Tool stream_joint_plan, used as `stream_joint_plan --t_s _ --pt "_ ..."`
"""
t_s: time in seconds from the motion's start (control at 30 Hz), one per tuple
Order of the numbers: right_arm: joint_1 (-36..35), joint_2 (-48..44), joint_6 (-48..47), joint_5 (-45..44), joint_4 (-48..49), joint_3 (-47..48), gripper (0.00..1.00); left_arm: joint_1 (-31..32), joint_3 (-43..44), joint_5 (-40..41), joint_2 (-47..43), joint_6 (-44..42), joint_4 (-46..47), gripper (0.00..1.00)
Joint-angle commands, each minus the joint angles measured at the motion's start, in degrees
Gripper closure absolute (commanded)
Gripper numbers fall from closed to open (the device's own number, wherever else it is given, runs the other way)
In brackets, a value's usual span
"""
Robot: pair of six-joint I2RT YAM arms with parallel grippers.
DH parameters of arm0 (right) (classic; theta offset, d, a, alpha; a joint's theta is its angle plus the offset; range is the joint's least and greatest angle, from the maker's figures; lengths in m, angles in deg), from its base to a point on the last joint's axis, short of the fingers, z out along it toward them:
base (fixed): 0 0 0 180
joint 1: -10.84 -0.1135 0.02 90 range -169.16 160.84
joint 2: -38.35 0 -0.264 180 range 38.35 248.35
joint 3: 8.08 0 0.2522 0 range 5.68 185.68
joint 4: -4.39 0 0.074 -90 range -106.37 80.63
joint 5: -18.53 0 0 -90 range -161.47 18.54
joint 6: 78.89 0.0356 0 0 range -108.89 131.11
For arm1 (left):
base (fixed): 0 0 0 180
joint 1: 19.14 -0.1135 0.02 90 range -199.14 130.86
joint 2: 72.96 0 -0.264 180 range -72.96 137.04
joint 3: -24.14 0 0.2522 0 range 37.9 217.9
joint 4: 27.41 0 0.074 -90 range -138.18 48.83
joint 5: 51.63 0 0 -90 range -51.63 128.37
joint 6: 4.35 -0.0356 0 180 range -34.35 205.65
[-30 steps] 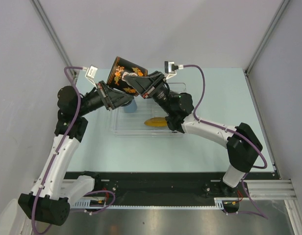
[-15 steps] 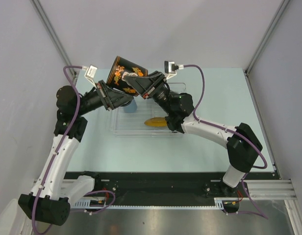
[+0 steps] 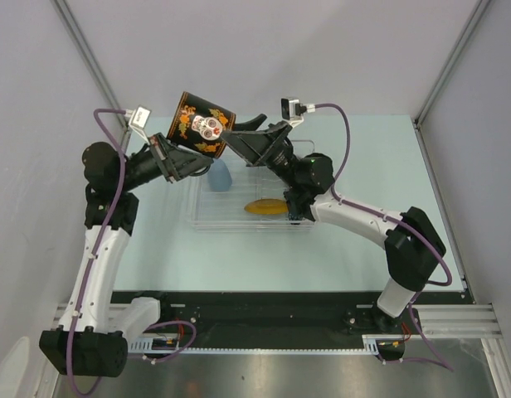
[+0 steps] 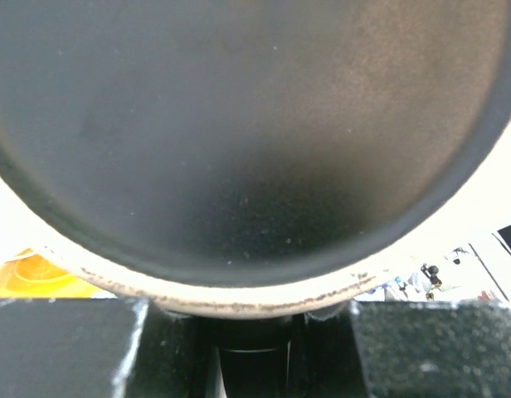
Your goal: Load the mixed dishes into the dish rack
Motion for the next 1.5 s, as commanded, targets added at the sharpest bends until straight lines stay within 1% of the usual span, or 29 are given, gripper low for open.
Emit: stream_joint_plan --t_s 0.0,0.03,0.23,0.3,0.33,0.4,0.43,0.47,0.5,0.53,0.57,0.6,0.63,0.67,0.7,0.77,0.83,0.9,0.93,1.0,1.2,1.47 --pt "0.45 -2.62 -1.43 1.80 7.74 1.17 0.00 -1.76 5.43 -2.54 -1.40 4.89 13.17 1.00" --pt "0.63 -2.79 -1.34 2.06 6.35 1.08 0.00 -3.50 5.61 -2.89 -1.40 5.42 14.22 1.00" --pt "4.14 -4.81 0.85 5.40 -0.50 -2.24 0.00 -6.67 6.75 -5.44 -1.40 5.87 15.02 1.00" --pt "5.37 -6.48 0.25 6.63 -2.71 -3.74 0.01 -7.64 7.45 -6.67 -1.14 3.86 13.71 1.00" --pt "6.68 -8.23 -0.02 8.29 -5.16 -5.23 0.00 -8.52 7.80 -7.03 -1.14 2.80 11.61 1.00" --pt "8.01 -10.69 -1.68 9.97 -9.54 -6.73 0.00 -9.14 9.21 -7.56 -1.05 -2.55 7.83 1.00" --pt "9.49 -13.58 -2.56 11.80 -11.23 -8.30 0.00 -9.32 9.82 -7.29 -1.05 -6.05 1.46 1.00" --pt "10.21 -15.26 -3.53 12.43 -13.25 -9.02 0.00 -9.32 11.65 -6.07 -0.88 -14.87 -3.22 1.00" --pt "10.82 -16.93 -5.02 13.22 -18.66 -9.46 0.00 -9.32 12.19 -5.19 -0.70 -18.96 -7.70 1.00" --pt "11.35 -18.95 -8.34 13.40 -21.85 -9.90 0.00 -9.23 12.55 -3.96 -0.70 -23.27 -14.71 1.00" --pt "12.05 -22.79 -11.07 13.23 -25.01 -10.25 0.00 -9.14 12.46 -2.73 -0.53 -30.27 -17.47 1.00" --pt "12.41 -25.10 -13.45 12.18 -31.48 -10.43 0.00 -9.14 12.20 -0.98 -0.18 -33.65 -22.29 1.00" --pt "12.50 -27.12 -18.60 11.30 -34.51 -10.52 0.00 -8.79 11.94 0.51 -0.09 -37.16 -24.60 1.00" --pt "12.67 -30.97 -20.74 10.51 -37.15 -10.69 0.00 -8.53 10.46 2.01 0.00 -42.24 -25.84 1.00" --pt "12.76 -32.57 -22.59 8.94 -41.70 -10.69 0.00 -7.74 9.57 4.72 -0.08 -44.38 -27.42 1.00" --pt "13.20 -36.43 -26.54 8.05 -45.50 -10.78 0.00 -6.69 5.98 6.93 -0.17 -48.68 -27.26 1.00" --pt "13.29 -38.47 -27.88 6.99 -50.08 -10.96 0.00 -3.88 4.21 11.14 -0.08 -51.42 -27.08 1.00" --pt "13.37 -40.66 -29.29 6.46 -53.59 -11.48 0.00 -2.47 1.66 12.83 0.18 -53.44 -25.25 1.00" --pt "13.38 -41.20 -29.64 6.20 -54.57 -11.66 0.00 -0.37 0.96 14.31 0.27 -53.54 -24.37 1.00" --pt "13.46 -43.21 -30.87 4.97 -57.20 -12.27 0.00 0.96 -0.89 14.85 1.23 -53.46 -22.35 1.00" --pt "15.22 -46.21 -31.84 3.56 -61.42 -14.82 0.00 4.04 -4.67 18.11 3.51 -55.04 -19.70 1.00" --pt "17.07 -47.70 -31.05 3.82 -62.57 -17.28 0.00 4.74 -6.34 21.97 6.85 -60.22 -20.40 1.00"
